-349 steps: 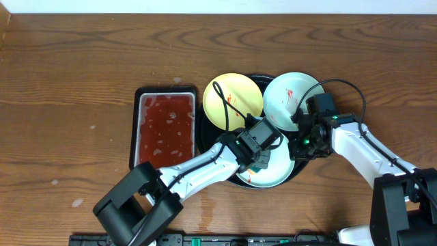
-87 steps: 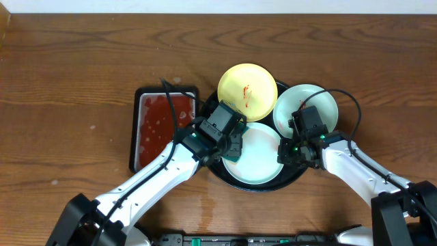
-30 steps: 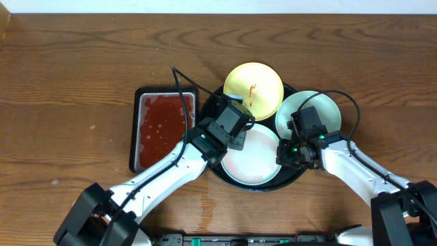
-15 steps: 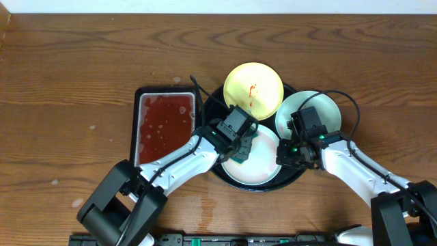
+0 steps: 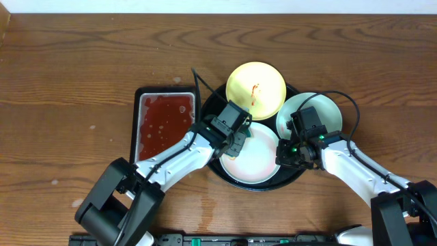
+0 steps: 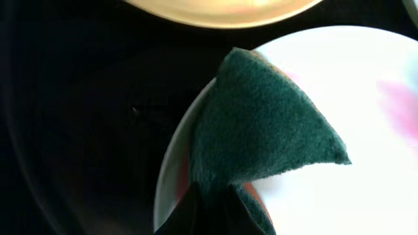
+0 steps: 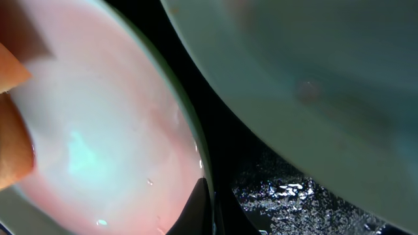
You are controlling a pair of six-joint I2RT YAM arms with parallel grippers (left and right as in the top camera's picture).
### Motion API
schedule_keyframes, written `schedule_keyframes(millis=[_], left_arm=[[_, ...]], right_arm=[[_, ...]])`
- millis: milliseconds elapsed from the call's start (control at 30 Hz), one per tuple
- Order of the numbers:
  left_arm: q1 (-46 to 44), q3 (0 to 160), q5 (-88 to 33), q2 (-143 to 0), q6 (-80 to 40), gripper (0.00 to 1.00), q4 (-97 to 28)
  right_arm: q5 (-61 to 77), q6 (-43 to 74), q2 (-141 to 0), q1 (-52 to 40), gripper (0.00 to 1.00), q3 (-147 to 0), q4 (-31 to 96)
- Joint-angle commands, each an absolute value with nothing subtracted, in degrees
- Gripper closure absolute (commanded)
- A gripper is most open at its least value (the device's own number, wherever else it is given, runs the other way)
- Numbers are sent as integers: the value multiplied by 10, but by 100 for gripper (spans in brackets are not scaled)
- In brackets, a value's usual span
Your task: Clean dirty plates on tray and stack at the side
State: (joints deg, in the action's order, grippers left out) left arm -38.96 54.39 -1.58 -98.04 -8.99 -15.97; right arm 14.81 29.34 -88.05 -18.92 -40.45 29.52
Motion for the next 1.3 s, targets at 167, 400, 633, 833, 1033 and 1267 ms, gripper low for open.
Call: schedule_keyframes(millis=[167, 400, 633, 833, 1033, 1267], left_arm=[[-369, 542, 57, -938, 2, 92, -147], [-369, 541, 30, -878, -17, 92, -161], [-370, 541, -100, -882, -99, 92, -164], [-371, 531, -136, -902, -115, 92, -164], [-371, 507, -146, -921, -115, 92, -165], [-370, 501, -143, -939, -112, 91, -156]], right_arm=[[109, 291, -885, -192, 99, -397, 305], [108, 291, -885, -192, 99, -397, 305], [107, 291, -885, -192, 99, -397, 305], [107, 291, -885, -192, 99, -397, 305], [107, 291, -885, -192, 99, -397, 305], [108, 291, -885, -192, 99, -397, 305]])
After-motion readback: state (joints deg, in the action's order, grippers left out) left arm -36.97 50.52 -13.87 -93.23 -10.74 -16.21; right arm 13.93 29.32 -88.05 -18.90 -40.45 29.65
